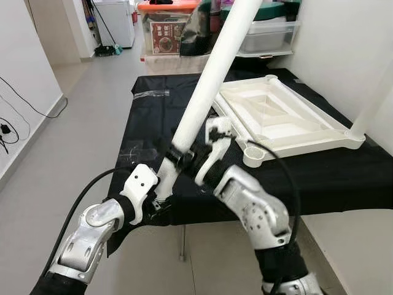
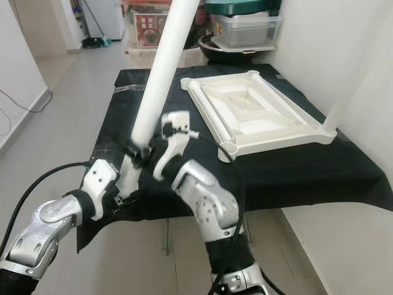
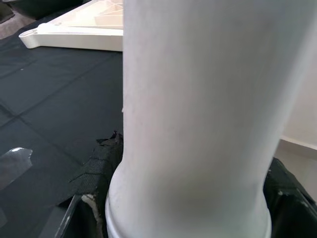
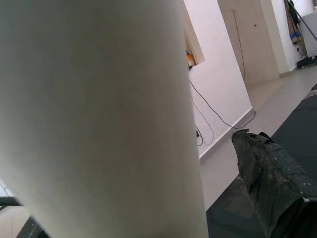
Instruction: Building children table
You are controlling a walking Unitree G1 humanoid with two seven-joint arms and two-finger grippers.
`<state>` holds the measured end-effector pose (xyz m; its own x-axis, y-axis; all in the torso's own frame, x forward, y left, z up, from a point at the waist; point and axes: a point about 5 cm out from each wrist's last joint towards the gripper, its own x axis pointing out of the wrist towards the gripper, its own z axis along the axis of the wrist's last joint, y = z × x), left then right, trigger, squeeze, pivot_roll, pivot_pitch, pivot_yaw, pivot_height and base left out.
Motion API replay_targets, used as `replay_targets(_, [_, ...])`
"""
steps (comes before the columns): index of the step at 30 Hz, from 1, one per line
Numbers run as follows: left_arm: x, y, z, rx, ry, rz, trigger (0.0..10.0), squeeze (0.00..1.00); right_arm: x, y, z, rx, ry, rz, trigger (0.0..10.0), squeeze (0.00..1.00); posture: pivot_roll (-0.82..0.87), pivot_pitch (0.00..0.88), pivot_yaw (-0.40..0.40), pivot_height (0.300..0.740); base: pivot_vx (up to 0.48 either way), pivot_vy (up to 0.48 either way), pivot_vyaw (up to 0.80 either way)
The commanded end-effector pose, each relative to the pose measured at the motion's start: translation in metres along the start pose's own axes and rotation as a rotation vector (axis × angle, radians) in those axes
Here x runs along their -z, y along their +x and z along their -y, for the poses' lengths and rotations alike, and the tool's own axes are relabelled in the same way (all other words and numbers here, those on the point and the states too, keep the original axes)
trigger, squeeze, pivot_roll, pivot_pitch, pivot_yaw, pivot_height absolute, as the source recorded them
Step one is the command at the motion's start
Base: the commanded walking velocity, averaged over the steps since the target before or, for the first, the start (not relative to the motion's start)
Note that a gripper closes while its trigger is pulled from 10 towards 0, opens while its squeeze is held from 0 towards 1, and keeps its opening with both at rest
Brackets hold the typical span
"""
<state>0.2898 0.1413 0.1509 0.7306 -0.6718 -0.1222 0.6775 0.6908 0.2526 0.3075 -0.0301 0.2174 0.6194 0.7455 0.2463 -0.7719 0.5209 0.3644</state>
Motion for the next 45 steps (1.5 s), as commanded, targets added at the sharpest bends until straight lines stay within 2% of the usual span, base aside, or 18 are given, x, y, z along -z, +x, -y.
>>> replay_targets(1, [0.0, 0.004, 0.01, 0.032, -0.009, 0.008, 10.0, 0.0, 0.003, 0.003, -0.003, -0.001, 0.029, 0.007, 10.0, 0.0, 0.02, 0.0, -0.02, 0.74, 0.0, 0.0, 0.0])
replay_targets(3, [0.0, 0.004, 0.01, 0.032, -0.009, 0.008, 10.0, 0.0, 0.003, 0.003, -0.003, -0.001, 0.029, 0.007, 10.0, 0.0, 0.02, 0.0, -0.02, 0.74, 0.0, 0.0, 0.0])
replay_targets(4, [0.001, 0.004, 0.011, 0.032, -0.012, 0.008, 10.0, 0.0, 0.004, 0.003, -0.005, -0.006, 0.042, 0.009, 9.6, 0.0, 0.02, 0.0, -0.02, 0.74, 0.0, 0.0, 0.0])
replay_targets(5, [0.001, 0.005, 0.012, 0.034, -0.015, 0.008, 10.0, 0.0, 0.006, 0.003, -0.007, -0.013, 0.052, 0.008, 8.1, 0.0, 0.02, 0.0, -0.02, 0.74, 0.0, 0.0, 0.0])
replay_targets(6, [0.001, 0.005, 0.012, 0.034, -0.015, 0.008, 10.0, 0.0, 0.006, 0.003, -0.007, -0.013, 0.052, 0.008, 8.1, 0.0, 0.02, 0.0, -0.02, 0.74, 0.0, 0.0, 0.0])
replay_targets(7, [0.001, 0.006, 0.013, 0.036, -0.015, 0.007, 10.0, 0.0, 0.008, 0.003, -0.008, -0.019, 0.058, 0.007, 5.6, 0.0, 0.03, 0.0, -0.018, 0.74, 0.0, 0.0, 0.0])
replay_targets(10, [0.001, 0.006, 0.013, 0.036, -0.015, 0.007, 10.0, 0.0, 0.008, 0.003, -0.008, -0.019, 0.058, 0.007, 5.6, 0.0, 0.03, 0.0, -0.018, 0.74, 0.0, 0.0, 0.0])
replay_targets(11, [0.001, 0.007, 0.014, 0.037, -0.015, 0.008, 10.0, 0.0, 0.009, 0.003, -0.009, -0.025, 0.064, 0.01, 0.0, 0.0, 0.03, 0.0, -0.019, 0.74, 0.0, 0.0, 0.0])
replay_targets(24, [-0.002, 0.002, 0.011, 0.04, 0.005, 0.012, 10.0, 0.0, 0.009, -0.002, -0.007, -0.027, 0.062, 0.039, 0.0, 0.0, 0.03, 0.0, -0.013, 0.74, 0.0, 0.0, 0.0])
replay_targets(25, [-0.002, 0.002, 0.011, 0.043, 0.008, 0.013, 10.0, 0.05, 0.009, -0.002, -0.006, -0.024, 0.063, 0.042, 0.0, 0.0, 0.03, 0.0, -0.013, 0.74, 0.0, 0.0, 0.0])
replay_targets(27, [-0.002, 0.002, 0.011, 0.043, 0.008, 0.013, 10.0, 0.05, 0.009, -0.002, -0.006, -0.024, 0.063, 0.042, 0.0, 0.0, 0.03, 0.0, -0.013, 0.74, 0.0, 0.0, 0.0])
replay_targets(28, [-0.002, 0.002, 0.01, 0.038, 0.009, 0.013, 10.0, 0.8, 0.008, -0.002, -0.006, -0.023, 0.065, 0.046, 0.0, 0.0, 0.02, 0.0, -0.013, 0.74, 0.0, 0.0, 0.0])
replay_targets(29, [-0.001, 0.002, 0.009, 0.043, 0.012, 0.014, 10.0, 1.0, 0.007, -0.002, -0.006, -0.022, 0.066, 0.05, 0.0, 0.0, 0.02, 0.0, -0.013, 0.74, 0.0, 0.0, 0.0])
replay_targets(39, [-0.003, -0.008, 0.005, 0.021, -0.025, 0.046, 10.0, 1.0, 0.0, -0.006, 0.003, 0.02, 0.052, 0.073, 0.0, 0.0, 0.03, 0.0, -0.016, 0.74, 0.0, 0.0, 0.0])
replay_targets(41, [-0.006, -0.02, 0.01, 0.013, -0.07, 0.068, 10.0, 1.0, -0.012, -0.011, 0.024, 0.118, -0.008, 0.095, 0.0, 0.0, 0.03, 0.0, -0.017, 0.74, 0.0, 0.0, 0.0])
replay_targets(42, [-0.006, -0.02, 0.01, 0.013, -0.07, 0.068, 10.0, 1.0, -0.012, -0.011, 0.024, 0.118, -0.008, 0.095, 0.0, 0.0, 0.03, 0.0, -0.017, 0.74, 0.0, 0.0, 0.0])
replay_targets(43, [-0.006, -0.025, 0.013, -0.01, -0.074, 0.066, 10.0, 1.0, -0.019, -0.015, 0.036, 0.18, -0.034, 0.108, 0.0, 0.0, 0.03, 0.0, -0.02, 0.74, 0.0, 0.0, 0.0])
replay_targets(45, [-0.006, -0.025, 0.013, -0.01, -0.074, 0.066, 10.0, 1.0, -0.019, -0.015, 0.036, 0.18, -0.034, 0.108, 0.0, 0.0, 0.03, 0.0, -0.02, 0.74, 0.0, 0.0, 0.0])
